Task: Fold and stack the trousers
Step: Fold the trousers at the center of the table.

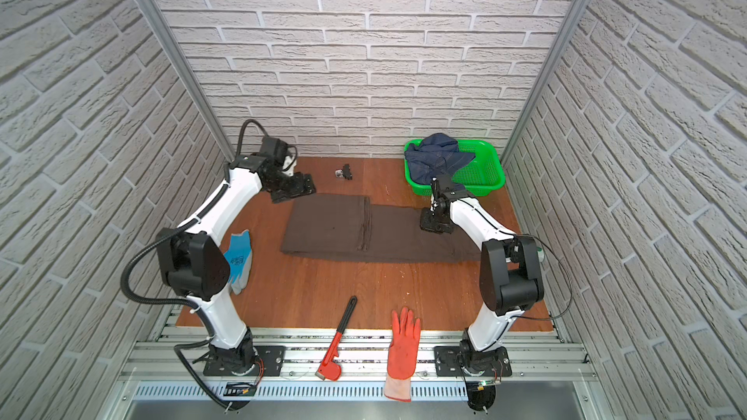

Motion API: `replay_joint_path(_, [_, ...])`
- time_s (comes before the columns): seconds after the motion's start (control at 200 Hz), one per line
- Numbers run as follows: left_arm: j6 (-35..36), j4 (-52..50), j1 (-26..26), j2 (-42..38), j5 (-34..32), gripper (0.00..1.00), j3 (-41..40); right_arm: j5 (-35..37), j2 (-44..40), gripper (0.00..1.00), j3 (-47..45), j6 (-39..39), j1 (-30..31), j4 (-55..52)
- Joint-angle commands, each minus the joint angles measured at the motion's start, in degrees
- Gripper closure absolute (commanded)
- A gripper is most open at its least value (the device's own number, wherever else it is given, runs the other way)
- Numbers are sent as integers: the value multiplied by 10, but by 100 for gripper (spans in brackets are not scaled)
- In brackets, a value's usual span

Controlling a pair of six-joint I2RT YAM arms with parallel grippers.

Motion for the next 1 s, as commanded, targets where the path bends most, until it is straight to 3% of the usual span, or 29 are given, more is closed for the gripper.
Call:
replay_joint_path(0.0, [84, -17, 26, 36, 82, 6, -39, 13, -10, 86, 3, 1, 1, 1])
replay_joint_path(0.165, [102, 0, 78, 77, 145, 6, -68, 22, -5, 86, 0, -1, 1, -1])
replay_joint_path(0.3, [108, 6, 91, 111, 171, 2, -72, 23, -8, 86, -1, -1, 1, -1])
replay_joint_path(0.41, [107, 11, 92, 132, 192, 8, -66, 23, -7, 86, -2, 0, 0, -1])
replay_joint_path(0.575, [101, 18, 98, 159, 223, 29, -70, 26, -11, 86, -4, -1, 0, -3])
replay_joint_path(0.755, [90, 38, 98, 161, 256, 60, -87, 30, -20, 86, -4, -4, -6, -9])
replay_joint_path(0.915, [90, 41, 98, 139, 250, 100, -98, 30, -27, 86, -6, -5, -19, -12])
replay_joint_path(0.995, [95, 32, 101, 116, 224, 100, -102, 27, -29, 84, -7, -5, -31, -13])
